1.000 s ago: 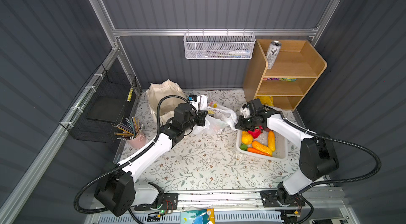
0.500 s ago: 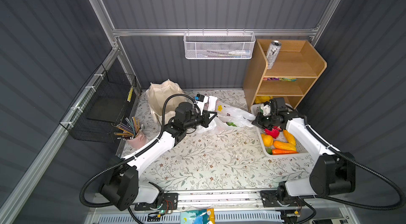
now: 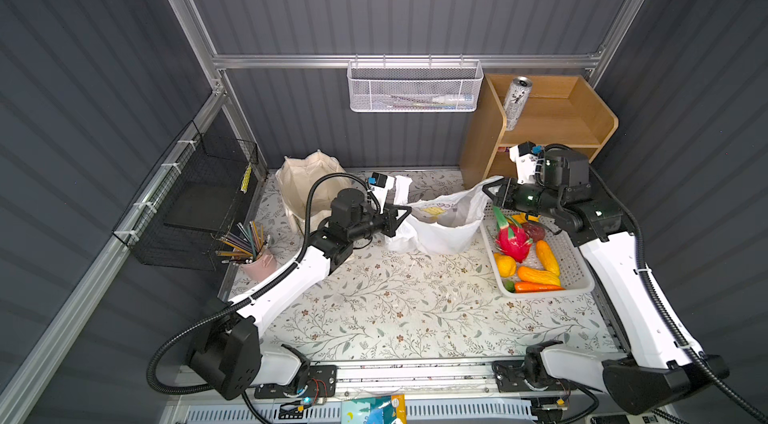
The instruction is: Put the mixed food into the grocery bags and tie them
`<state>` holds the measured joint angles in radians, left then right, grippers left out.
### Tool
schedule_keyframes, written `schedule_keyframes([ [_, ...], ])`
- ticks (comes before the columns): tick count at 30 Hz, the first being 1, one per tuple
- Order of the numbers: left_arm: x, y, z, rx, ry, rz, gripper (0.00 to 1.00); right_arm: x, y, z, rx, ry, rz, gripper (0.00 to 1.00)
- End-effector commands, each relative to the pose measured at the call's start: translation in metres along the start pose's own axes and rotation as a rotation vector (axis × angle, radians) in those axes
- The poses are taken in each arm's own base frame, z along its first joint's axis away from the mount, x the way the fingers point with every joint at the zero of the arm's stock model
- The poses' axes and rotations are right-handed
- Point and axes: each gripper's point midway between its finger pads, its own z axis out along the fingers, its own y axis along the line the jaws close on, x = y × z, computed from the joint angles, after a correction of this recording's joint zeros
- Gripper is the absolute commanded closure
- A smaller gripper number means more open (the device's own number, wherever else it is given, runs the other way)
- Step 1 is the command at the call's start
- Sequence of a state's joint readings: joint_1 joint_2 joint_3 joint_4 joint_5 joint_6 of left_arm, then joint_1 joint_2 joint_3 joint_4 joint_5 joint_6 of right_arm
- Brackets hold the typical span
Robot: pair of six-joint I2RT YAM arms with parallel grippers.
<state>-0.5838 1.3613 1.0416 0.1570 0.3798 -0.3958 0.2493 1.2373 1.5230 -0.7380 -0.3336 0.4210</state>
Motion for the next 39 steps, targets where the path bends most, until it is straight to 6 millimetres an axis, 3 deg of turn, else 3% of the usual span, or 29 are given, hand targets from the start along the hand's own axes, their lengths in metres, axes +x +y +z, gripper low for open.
schedule_keyframes([
  [1, -0.024, 0.002, -0.010, -0.085, -0.038, 0.040, 1.00, 0.003, -0.001, -0.001, 0.054, 0.012, -0.064, 1.00],
  [7, -0.007, -0.014, 0.007, 0.078, 0.016, 0.116, 1.00, 0.021, -0.012, 0.018, 0.103, 0.068, -0.157, 1.00],
  [13, 0.011, -0.012, 0.016, 0.118, 0.077, 0.130, 1.00, 0.017, -0.027, -0.002, 0.213, 0.034, -0.236, 1.00],
  [17, 0.011, -0.008, 0.014, 0.088, 0.070, 0.128, 1.00, 0.005, -0.021, -0.026, 0.234, -0.018, -0.240, 1.00],
  [19, 0.013, -0.007, 0.014, 0.086, 0.086, 0.133, 1.00, 0.004, -0.017, -0.027, 0.222, 0.004, -0.237, 1.00],
  [23, 0.021, -0.007, 0.015, 0.123, 0.118, 0.138, 1.00, 0.012, -0.004, -0.013, 0.124, 0.052, -0.226, 0.94],
  [29, 0.024, -0.001, 0.019, 0.166, 0.158, 0.153, 1.00, 0.021, -0.002, 0.013, 0.062, 0.130, -0.211, 0.84],
  [32, 0.019, 0.005, 0.019, 0.191, 0.179, 0.159, 1.00, 0.012, -0.002, 0.018, 0.053, 0.118, -0.202, 0.81],
  [35, 0.012, 0.015, 0.019, 0.213, 0.193, 0.155, 1.00, -0.004, 0.000, 0.021, 0.025, 0.089, -0.181, 0.70],
  [39, 0.004, 0.028, 0.018, 0.248, 0.206, 0.118, 1.00, -0.022, 0.008, 0.022, -0.022, 0.056, -0.159, 0.65],
])
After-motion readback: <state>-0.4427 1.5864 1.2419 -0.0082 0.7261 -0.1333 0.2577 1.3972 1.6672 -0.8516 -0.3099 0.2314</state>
